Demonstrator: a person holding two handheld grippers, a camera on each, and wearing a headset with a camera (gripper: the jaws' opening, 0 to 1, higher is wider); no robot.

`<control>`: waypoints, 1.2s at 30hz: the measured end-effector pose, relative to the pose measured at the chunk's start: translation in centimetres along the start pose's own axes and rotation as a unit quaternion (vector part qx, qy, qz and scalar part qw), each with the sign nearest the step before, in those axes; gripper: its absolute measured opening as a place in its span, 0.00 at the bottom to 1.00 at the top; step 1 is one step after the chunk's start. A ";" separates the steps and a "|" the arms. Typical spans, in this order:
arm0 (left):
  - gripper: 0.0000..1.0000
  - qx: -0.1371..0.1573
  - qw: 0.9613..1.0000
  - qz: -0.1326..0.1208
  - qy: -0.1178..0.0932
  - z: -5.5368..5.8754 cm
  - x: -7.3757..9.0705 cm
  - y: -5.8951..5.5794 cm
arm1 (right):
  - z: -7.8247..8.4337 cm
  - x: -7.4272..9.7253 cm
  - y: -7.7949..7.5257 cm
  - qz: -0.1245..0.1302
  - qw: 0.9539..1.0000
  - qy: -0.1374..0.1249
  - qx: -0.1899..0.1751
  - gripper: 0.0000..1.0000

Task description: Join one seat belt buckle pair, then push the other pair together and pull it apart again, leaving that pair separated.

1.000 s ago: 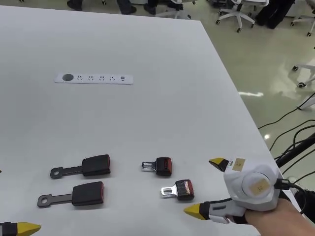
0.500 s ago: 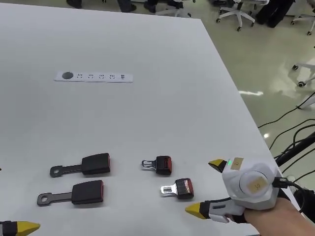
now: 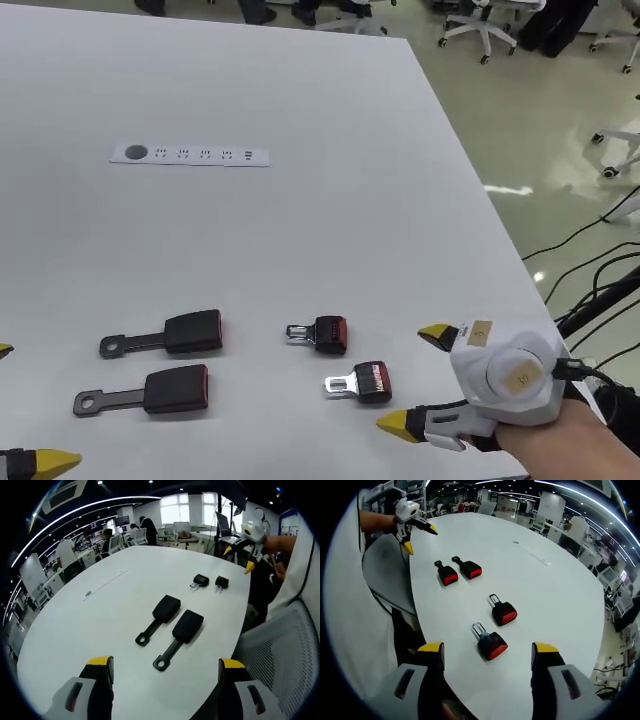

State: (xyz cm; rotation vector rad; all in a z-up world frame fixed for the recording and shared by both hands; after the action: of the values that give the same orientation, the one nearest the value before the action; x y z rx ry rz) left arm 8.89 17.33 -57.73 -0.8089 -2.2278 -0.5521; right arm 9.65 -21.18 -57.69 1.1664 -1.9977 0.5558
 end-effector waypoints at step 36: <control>0.53 -0.131 0.981 0.137 0.034 -3.1 -7.9 -4.9 | 1.2 -4.7 -0.6 -0.094 0.987 0.071 0.107 0.49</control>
State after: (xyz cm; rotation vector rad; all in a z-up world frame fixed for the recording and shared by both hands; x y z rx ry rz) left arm 11.43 8.91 -62.17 -1.1923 -1.9627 -0.7333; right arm 11.21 -19.71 -62.10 1.3878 -1.7179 0.7463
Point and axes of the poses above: the centre of the closed fingertips' face, and the gripper's own axes: x roughly backward along the fingers, y roughly to its left, z roughly out of its underside, the point moved 3 cm from there along x, roughly backward along the fingers, and after that the axes turned 7 degrees about -z, right-handed, at the moved point
